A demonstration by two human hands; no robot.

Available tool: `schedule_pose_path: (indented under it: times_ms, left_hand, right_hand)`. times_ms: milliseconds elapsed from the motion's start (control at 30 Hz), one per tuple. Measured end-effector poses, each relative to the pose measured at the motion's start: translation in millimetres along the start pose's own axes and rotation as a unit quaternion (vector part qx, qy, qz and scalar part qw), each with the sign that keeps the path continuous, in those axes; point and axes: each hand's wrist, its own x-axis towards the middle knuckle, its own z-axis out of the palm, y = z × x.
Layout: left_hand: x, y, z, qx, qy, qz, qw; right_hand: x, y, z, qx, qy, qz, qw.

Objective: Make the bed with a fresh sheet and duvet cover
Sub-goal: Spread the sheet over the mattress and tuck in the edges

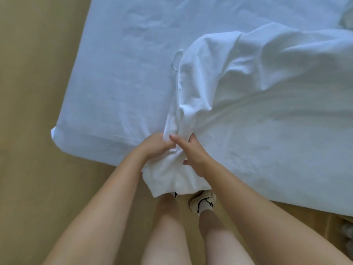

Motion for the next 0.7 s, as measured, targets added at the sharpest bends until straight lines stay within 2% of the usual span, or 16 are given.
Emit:
schedule_pose_path:
  times_ms: [33, 100, 167, 233, 367, 433, 500, 567, 633, 700]
  left_hand:
    - [-6, 6, -1, 0.037, 0.007, 0.025, 0.999]
    - [-24, 15, -8, 0.053, 0.049, 0.067, 0.995]
    - [-40, 13, -24, -0.049, 0.067, 0.079, 0.993]
    - [-49, 3, -47, -0.155, 0.014, 0.066, 0.986]
    - [-46, -20, -56, -0.119, -0.14, 0.046, 0.982]
    - [-45, -17, -49, -0.104, -0.154, 0.042, 0.982]
    - [-51, -4, -54, -0.003, -0.072, 0.057, 0.996]
    - [-69, 15, -71, 0.081, 0.049, 0.083, 0.992]
    - [-95, 35, -99, 0.119, 0.162, 0.108, 0.974]
    - [-113, 47, -129, 0.162, 0.276, 0.094, 0.943]
  right_hand:
    - [1, -2, 6, 0.003, 0.007, -0.013, 1.0]
    - [5, -20, 21, 0.028, 0.072, -0.059, 0.995]
    - [13, -47, 36, 0.027, 0.142, -0.107, 0.984]
    - [18, -74, 50, 0.022, 0.167, -0.14, 0.976]
    - [28, -100, 58, 0.093, 0.199, -0.154, 0.963]
    - [27, -108, 54, 0.126, 0.206, -0.143, 0.96]
    - [25, -119, 46, 0.179, 0.201, -0.126, 0.955]
    - [24, -133, 37, 0.262, 0.175, -0.126, 0.941]
    - [29, -151, 31, 0.335, 0.131, -0.173, 0.917]
    - [36, -167, 30, 0.369, 0.097, -0.215, 0.899]
